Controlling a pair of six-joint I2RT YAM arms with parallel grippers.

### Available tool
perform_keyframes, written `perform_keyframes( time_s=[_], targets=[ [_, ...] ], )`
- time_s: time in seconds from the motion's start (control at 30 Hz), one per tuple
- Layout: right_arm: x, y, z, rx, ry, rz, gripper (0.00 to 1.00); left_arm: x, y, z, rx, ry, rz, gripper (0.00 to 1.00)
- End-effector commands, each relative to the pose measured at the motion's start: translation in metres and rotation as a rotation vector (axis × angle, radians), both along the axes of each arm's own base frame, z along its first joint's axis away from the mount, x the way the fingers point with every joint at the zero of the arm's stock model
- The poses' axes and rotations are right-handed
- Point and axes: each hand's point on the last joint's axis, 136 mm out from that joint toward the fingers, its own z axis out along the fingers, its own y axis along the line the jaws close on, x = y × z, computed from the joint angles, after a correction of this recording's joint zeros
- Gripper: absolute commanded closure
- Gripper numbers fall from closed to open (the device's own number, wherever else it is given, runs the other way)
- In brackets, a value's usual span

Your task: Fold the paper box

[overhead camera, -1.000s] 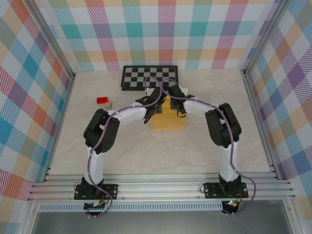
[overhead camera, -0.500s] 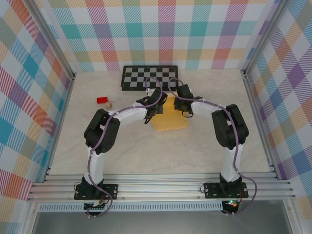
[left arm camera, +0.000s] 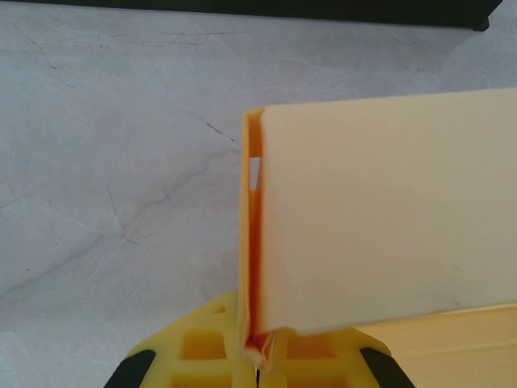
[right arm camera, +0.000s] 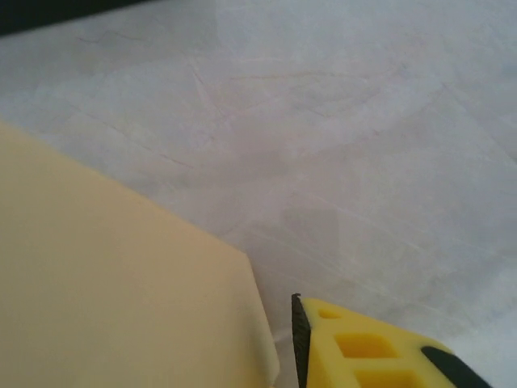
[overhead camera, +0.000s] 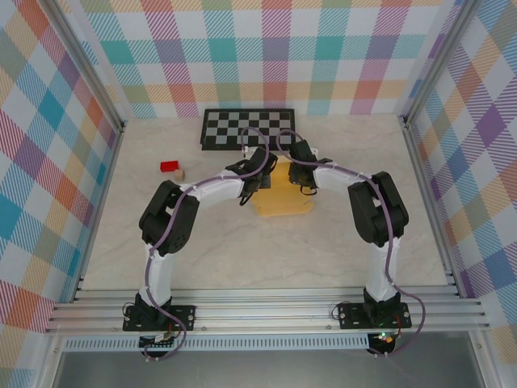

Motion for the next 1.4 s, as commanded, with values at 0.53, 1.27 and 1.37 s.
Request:
perform_keyframes(
  time_s=[0.53,1.27,1.37],
  targets=[
    [-0.02,-0.012,0.134,0.177,-0.058,0.213,0.58,-0.041,0.032,-0.053,0.206,0.144,-0.067,1.0],
    [-0.044,0.012,0.045,0.347,0.122,0.228,0.73,-0.043,0.011,-0.041,0.214,0.027,-0.12,1.0],
    [-0.044,0.009,0.044,0.329,0.122,0.225,0.73,-0.047,0.005,-0.037,0.176,0.038,-0.156,1.0]
  ],
)
